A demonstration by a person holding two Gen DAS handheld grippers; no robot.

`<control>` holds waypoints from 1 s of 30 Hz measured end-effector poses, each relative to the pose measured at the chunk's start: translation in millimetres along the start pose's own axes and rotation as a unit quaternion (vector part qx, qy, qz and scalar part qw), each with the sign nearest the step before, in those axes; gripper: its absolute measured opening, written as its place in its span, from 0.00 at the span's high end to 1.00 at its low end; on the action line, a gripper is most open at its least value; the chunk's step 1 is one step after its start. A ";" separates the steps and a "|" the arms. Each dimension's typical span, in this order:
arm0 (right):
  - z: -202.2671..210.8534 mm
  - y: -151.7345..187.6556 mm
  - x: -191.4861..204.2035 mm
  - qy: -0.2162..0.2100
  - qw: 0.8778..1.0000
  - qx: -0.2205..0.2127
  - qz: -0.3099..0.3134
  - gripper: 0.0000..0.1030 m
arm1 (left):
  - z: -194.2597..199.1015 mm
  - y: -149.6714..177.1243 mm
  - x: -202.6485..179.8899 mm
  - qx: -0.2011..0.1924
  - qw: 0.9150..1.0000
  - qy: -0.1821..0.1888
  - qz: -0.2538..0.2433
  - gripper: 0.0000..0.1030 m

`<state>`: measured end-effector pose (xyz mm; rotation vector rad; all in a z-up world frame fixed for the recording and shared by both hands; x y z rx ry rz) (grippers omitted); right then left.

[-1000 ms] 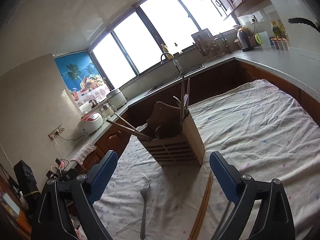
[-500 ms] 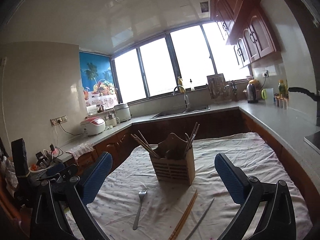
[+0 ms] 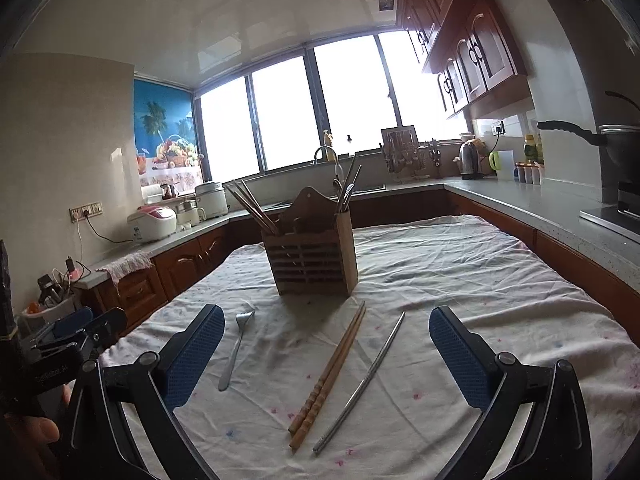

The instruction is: Organize utensils

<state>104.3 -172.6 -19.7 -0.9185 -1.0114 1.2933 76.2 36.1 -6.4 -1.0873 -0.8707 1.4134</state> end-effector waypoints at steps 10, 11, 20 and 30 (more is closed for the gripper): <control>5.6 15.7 9.3 0.005 0.999 0.005 0.034 0.00 | 7.1 11.5 -10.4 0.005 0.999 -0.013 -0.037 0.01; 6.2 16.6 8.6 0.007 0.999 0.006 0.035 0.00 | 7.6 12.7 -10.7 0.005 0.999 -0.015 -0.038 0.01; 9.2 23.1 1.2 0.018 0.999 0.010 0.032 0.00 | 6.5 12.6 -4.5 0.010 0.999 -0.019 -0.031 0.01; 12.6 26.2 -3.8 0.022 0.999 0.009 0.028 0.00 | 4.3 16.8 -2.5 0.013 0.999 -0.022 -0.033 0.01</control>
Point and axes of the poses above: each gripper's, at about its wrist camera, not at the fingertips, and z roughly against the way its jaws point, x to its left, y to its underside, the point moved 9 cm from there along -z, roughly the way its jaws point, and after that the axes turned 5 degrees about z, right-handed, at the moved point
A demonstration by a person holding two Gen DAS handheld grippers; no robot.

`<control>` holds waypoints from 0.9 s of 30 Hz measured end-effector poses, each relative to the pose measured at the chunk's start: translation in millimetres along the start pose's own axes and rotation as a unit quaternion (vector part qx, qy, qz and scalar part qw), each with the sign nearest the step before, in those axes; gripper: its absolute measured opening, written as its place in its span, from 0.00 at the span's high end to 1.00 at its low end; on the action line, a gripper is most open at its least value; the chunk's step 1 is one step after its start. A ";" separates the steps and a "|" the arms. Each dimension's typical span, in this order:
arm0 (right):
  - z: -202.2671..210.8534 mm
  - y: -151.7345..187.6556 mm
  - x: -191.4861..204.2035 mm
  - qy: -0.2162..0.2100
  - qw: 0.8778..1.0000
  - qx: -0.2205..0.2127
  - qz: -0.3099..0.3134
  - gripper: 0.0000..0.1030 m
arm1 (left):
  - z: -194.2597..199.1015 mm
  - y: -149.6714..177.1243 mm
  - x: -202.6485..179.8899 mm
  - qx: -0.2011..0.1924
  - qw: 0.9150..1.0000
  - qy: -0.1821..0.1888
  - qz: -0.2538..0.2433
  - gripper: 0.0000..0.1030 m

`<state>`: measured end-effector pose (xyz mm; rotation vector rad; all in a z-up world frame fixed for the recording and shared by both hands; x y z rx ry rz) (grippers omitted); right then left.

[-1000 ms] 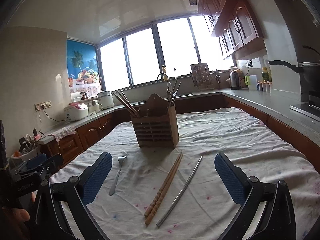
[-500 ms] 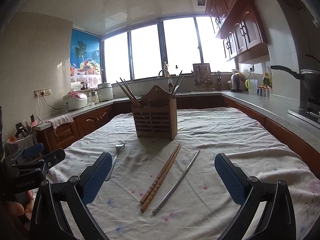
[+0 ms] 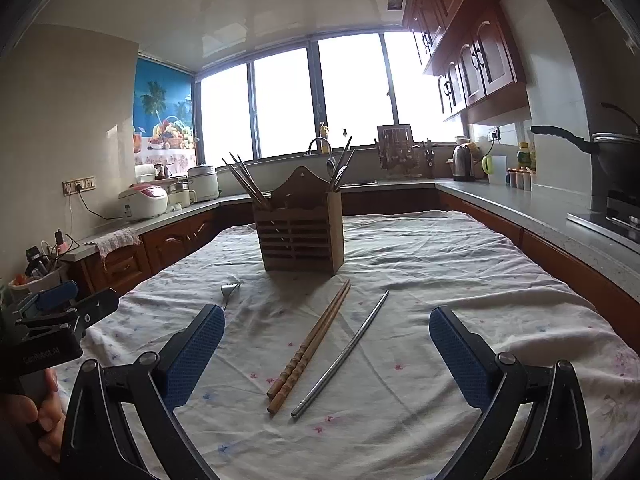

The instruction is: Organize utensils

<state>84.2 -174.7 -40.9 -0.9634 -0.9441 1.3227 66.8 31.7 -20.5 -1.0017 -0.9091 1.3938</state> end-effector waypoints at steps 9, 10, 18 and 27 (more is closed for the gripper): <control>1.0 0.4 -1.2 0.000 1.000 -0.001 0.001 0.00 | -1.0 0.8 0.2 0.000 1.000 -0.007 -0.004 0.01; 1.1 0.7 -1.2 0.000 1.000 -0.001 0.000 0.00 | -1.1 0.5 -0.3 0.001 1.000 -0.004 -0.004 0.01; 1.4 1.1 -1.0 -0.004 1.000 -0.002 -0.001 0.00 | -0.1 -1.5 -1.9 -0.004 1.000 -0.004 -0.010 0.01; 2.1 0.3 -0.5 -0.004 1.000 -0.003 -0.002 0.00 | 0.8 -1.7 -2.5 -0.003 1.000 -0.004 -0.010 0.01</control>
Point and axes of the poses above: each gripper's, at about its wrist camera, not at the fingertips, and z roughly against the way its jaws point, x to its left, y to its underside, the point moved 9 cm from there along -z, roughly the way its jaws point, and after that the axes turned 5 degrees about z, right-handed, at the moved point
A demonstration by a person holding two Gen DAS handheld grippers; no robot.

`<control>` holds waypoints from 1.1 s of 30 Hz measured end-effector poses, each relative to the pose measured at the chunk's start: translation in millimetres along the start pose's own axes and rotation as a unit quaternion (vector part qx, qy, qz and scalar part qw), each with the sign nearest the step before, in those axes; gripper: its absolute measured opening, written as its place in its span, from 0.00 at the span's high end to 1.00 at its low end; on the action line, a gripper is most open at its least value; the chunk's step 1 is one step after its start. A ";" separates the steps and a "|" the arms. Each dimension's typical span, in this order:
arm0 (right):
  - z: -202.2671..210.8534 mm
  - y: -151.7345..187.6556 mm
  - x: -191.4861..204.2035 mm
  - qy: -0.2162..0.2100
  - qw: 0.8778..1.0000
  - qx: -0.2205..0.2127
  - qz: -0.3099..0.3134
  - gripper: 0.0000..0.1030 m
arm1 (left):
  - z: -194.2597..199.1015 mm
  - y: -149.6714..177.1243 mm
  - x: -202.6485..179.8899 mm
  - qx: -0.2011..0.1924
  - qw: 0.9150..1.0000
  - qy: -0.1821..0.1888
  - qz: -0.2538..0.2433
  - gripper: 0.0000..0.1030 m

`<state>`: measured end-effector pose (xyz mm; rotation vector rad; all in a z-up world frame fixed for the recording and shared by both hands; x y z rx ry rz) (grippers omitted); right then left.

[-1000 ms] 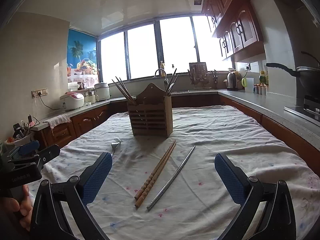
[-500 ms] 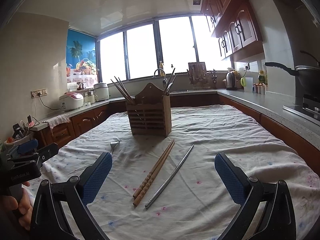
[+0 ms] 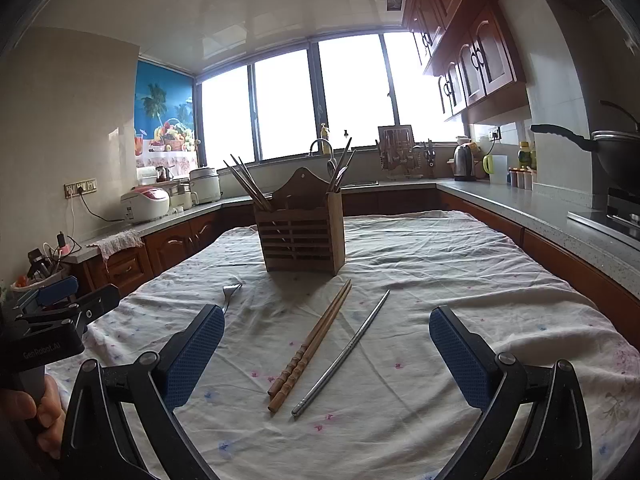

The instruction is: Organize utensils

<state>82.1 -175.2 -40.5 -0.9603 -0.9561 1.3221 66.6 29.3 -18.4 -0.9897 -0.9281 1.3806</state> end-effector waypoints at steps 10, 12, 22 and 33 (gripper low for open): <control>2.0 -3.6 2.0 -0.001 1.000 -0.005 0.001 0.00 | 1.5 -0.9 -1.5 -0.004 1.000 -0.001 0.001 0.01; 2.1 -3.6 2.2 0.000 1.000 -0.005 0.000 0.00 | 1.5 -0.9 -2.0 -0.004 1.000 -0.001 0.000 0.01; 2.3 -3.9 2.2 0.000 1.000 -0.007 0.000 0.00 | 2.8 -1.1 -2.4 -0.006 1.000 -0.003 -0.003 0.01; 2.9 -7.1 5.2 -0.003 1.000 -0.008 -0.002 0.00 | 2.2 -1.4 -3.7 -0.005 1.000 0.002 -0.005 0.01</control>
Point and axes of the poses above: each gripper's, at about its wrist camera, not at the fingertips, and z roughly against the way its jaws point, x to its left, y to its underside, the point moved 9 cm from there along -z, roughly the way its jaws point, and after that the axes turned 5 degrees about z, right-handed, at the moved point
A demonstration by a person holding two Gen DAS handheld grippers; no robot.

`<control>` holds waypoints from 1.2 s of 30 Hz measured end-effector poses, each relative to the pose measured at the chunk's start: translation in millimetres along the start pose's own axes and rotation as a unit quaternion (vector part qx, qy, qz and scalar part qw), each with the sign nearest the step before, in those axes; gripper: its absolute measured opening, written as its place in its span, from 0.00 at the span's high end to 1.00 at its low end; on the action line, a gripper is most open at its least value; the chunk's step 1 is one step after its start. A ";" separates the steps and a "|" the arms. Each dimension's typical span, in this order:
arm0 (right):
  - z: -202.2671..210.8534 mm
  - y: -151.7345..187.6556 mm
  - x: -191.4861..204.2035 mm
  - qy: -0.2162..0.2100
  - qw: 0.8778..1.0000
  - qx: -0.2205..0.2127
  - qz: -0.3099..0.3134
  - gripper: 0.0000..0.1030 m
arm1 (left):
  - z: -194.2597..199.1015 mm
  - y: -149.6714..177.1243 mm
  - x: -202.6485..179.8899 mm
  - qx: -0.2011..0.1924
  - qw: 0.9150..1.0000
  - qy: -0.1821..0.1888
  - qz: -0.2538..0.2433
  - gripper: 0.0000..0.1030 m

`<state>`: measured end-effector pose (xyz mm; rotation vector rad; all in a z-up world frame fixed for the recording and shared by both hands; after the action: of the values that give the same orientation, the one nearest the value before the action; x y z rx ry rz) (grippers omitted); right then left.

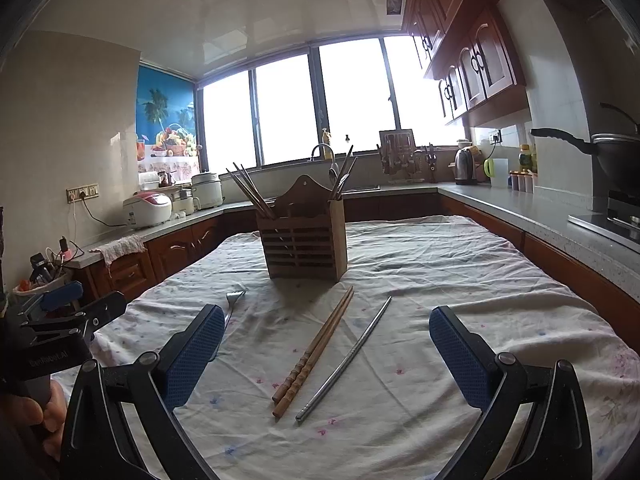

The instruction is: Organize utensils

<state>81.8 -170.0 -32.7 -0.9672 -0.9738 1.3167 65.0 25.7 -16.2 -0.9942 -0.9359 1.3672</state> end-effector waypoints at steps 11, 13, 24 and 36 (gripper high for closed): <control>0.4 -2.2 -0.7 -0.002 1.000 -0.002 0.000 0.00 | 0.0 -1.1 -0.4 0.001 1.000 0.000 0.002 0.01; 0.4 -2.2 -0.7 -0.003 1.000 -0.002 0.000 0.00 | 0.0 -1.5 -0.8 0.001 1.000 0.001 0.002 0.01; 0.0 -2.5 -0.8 -0.002 1.000 -0.003 -0.001 0.00 | -1.1 -3.0 -2.6 0.003 1.000 0.004 0.002 0.01; -0.6 -3.1 -1.2 -0.001 1.000 0.000 -0.002 0.00 | -3.2 -3.0 -3.2 0.006 1.000 0.006 0.005 0.01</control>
<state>83.2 -171.4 -30.0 -0.9636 -0.9783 1.3140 69.0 22.6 -14.2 -0.9979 -0.9147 1.3716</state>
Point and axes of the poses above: each gripper's, at about its wrist camera, not at the fingertips, and z roughly against the way its jaws point, x to its left, y to its underside, the point moved 9 cm from there along -z, roughly the way its jaws point, and after that the axes turned 5 degrees about z, right-handed, at the moved point
